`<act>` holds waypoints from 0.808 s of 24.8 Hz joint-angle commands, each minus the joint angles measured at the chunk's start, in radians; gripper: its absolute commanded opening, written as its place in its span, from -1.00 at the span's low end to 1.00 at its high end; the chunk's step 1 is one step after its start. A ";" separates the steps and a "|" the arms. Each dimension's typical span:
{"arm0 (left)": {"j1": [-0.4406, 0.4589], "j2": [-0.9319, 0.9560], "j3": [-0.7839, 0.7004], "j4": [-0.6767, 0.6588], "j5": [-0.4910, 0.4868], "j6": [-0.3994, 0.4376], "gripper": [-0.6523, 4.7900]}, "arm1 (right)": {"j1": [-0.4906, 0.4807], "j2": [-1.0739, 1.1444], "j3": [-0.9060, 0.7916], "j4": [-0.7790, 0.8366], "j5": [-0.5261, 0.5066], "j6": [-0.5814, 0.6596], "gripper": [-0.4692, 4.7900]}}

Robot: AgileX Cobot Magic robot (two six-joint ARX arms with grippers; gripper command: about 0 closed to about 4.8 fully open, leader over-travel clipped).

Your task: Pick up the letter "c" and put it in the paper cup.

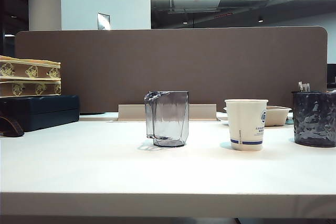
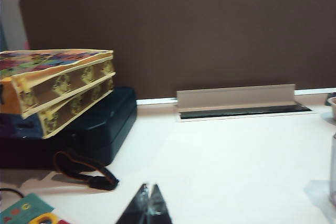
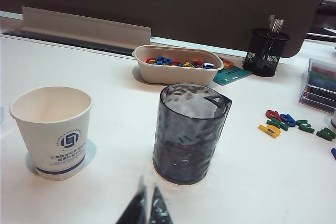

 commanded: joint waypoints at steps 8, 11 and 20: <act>0.037 0.001 0.002 0.011 -0.028 -0.004 -0.77 | 0.001 -0.002 -0.007 0.013 0.000 -0.001 -0.78; 0.040 0.001 0.002 -0.014 -0.028 -0.038 -0.77 | 0.001 -0.002 -0.007 0.013 0.000 -0.001 -0.79; 0.072 0.001 0.002 -0.041 -0.018 -0.086 -0.77 | 0.001 -0.002 -0.007 0.013 0.000 -0.001 -0.78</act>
